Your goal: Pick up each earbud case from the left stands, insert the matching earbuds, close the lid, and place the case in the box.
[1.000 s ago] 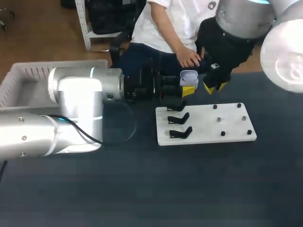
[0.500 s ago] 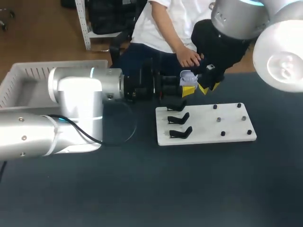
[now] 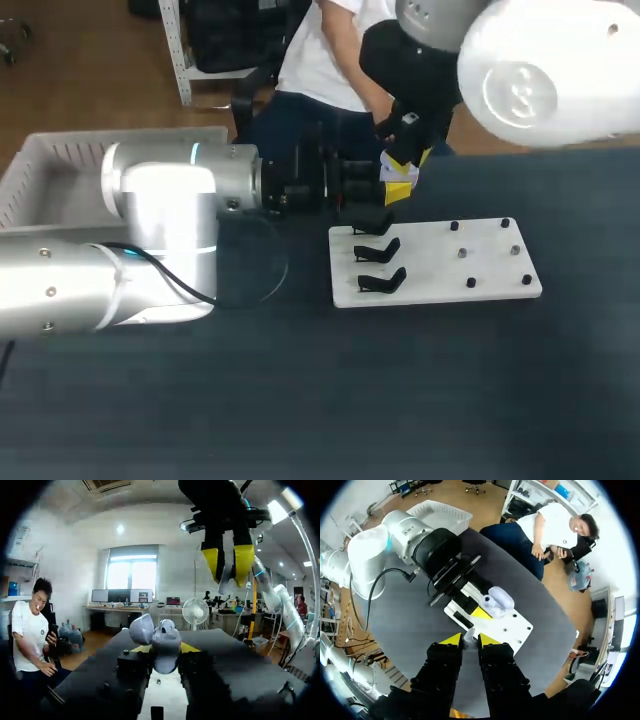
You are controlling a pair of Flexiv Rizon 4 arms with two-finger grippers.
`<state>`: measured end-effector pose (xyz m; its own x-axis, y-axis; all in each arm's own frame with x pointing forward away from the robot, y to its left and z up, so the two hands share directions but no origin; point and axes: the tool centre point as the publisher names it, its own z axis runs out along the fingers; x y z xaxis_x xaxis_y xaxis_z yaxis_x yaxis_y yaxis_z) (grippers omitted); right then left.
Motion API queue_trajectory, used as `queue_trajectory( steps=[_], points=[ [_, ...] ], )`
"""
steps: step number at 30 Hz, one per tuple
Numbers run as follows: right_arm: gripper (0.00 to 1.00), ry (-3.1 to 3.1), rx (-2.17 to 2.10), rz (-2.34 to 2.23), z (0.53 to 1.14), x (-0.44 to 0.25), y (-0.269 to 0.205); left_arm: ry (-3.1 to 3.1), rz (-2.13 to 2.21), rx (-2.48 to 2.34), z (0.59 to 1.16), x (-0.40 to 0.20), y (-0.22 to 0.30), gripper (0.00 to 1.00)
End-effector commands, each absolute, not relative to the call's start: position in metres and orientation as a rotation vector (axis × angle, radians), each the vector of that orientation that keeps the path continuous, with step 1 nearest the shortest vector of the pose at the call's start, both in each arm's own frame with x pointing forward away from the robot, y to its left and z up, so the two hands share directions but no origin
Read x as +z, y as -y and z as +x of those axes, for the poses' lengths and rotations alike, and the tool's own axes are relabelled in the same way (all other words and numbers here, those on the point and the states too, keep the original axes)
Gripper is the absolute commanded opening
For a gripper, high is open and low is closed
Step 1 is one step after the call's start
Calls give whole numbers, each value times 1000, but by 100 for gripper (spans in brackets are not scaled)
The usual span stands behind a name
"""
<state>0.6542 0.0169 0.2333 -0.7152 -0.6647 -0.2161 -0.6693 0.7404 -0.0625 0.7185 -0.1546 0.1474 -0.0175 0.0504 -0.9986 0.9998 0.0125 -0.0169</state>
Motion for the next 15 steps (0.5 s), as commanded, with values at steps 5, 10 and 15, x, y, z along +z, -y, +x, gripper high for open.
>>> queue_trajectory(
  steps=[5, 10, 15],
  points=[
    [0, -2732, 9, -1104, 676, 231, -23, -1266, 1232, -1191, 720, 148, 155, 0],
    [0, -2732, 19, -1125, 683, 227, -27, -1266, 1232, -1191, 720, 148, 155, 0],
    [0, -2762, 15, -1111, 688, 217, -26, -1266, 1232, -1191, 720, 148, 155, 0]
  ],
)
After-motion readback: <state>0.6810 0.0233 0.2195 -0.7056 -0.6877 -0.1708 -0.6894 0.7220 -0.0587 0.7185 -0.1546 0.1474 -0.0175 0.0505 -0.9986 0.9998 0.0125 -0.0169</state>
